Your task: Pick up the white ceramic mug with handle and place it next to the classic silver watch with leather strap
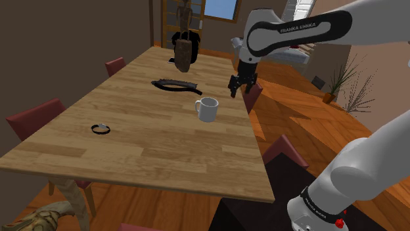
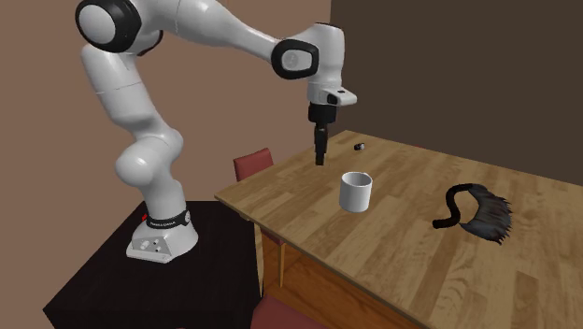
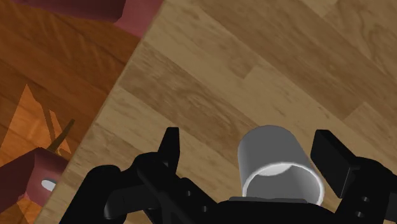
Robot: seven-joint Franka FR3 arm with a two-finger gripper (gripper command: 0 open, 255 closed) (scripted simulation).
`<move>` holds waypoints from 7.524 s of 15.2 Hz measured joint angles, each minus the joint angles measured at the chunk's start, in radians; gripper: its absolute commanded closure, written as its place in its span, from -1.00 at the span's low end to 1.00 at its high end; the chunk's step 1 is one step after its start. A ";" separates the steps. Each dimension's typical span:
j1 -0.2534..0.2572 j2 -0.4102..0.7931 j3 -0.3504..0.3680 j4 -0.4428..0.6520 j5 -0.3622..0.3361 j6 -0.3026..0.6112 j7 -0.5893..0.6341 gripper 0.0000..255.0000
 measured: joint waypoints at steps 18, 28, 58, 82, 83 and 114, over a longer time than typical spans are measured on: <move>-0.002 0.497 -0.002 0.293 0.052 0.192 -0.034 -1.00; -0.002 0.512 -0.002 0.277 0.052 0.223 -0.034 1.00; -0.002 0.416 -0.002 0.423 0.051 -0.018 -0.031 1.00; 0.141 0.423 0.097 0.553 0.038 -0.139 0.212 1.00; 0.156 0.426 0.106 0.548 0.036 -0.130 0.237 1.00; 0.554 0.957 0.217 1.153 -0.084 -0.206 0.713 1.00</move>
